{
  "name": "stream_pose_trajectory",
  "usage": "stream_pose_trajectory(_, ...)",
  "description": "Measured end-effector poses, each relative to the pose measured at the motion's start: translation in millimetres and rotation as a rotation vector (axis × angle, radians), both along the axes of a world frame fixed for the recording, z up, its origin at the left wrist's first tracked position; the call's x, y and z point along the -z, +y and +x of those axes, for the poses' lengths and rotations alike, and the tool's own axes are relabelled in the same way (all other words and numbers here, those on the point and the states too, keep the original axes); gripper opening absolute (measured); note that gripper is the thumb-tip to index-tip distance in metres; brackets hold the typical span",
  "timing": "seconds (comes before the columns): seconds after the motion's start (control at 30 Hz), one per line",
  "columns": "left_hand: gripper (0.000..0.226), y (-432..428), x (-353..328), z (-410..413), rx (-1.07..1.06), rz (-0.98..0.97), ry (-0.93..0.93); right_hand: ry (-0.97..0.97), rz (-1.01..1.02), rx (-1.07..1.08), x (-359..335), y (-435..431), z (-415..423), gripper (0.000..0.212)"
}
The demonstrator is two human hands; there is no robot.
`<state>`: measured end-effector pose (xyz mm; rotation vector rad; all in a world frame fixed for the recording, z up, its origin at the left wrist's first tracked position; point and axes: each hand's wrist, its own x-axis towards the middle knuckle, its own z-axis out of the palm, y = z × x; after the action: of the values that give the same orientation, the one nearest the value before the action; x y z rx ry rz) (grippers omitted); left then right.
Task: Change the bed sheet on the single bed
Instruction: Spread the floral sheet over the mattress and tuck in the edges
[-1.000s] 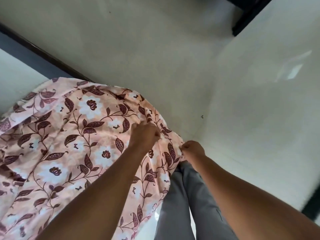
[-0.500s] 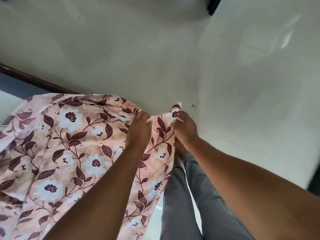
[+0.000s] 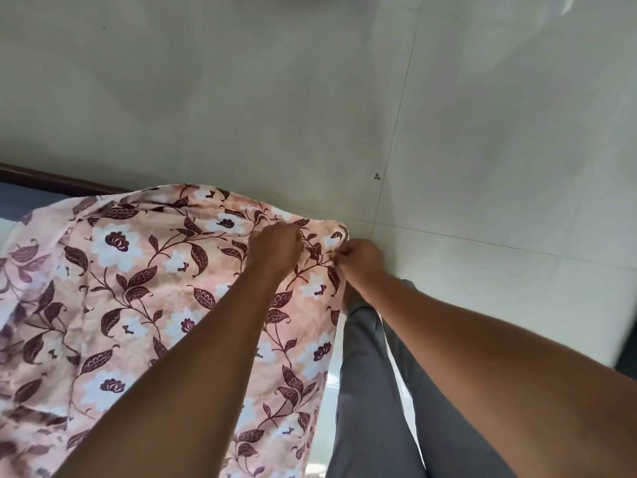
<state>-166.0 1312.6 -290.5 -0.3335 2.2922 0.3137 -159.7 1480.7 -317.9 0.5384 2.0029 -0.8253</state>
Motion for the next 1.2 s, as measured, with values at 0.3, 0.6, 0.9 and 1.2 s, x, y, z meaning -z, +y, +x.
stream_pose_trajectory(0.3, 0.03, 6, -21, 54, -0.26, 0.088, 0.37, 0.058, 0.043, -0.153, -12, 0, -23, 0.024)
stream_pose_trajectory(0.6, 0.069, 39, -48, 169, -0.599, -0.086, 0.335, 0.448, -0.253, -0.938, -61, -38, 20, 0.009)
stream_pose_trajectory(0.9, 0.073, 72, -51, 299, -0.94, 0.014, 0.079, 0.755, -0.113, -1.516, -91, -72, 50, 0.021)
stream_pose_trajectory(1.2, 0.076, 95, -84, 471, -1.638, -0.03, 0.033, 0.54, -0.288, -2.224, -133, -123, 242, 0.046)
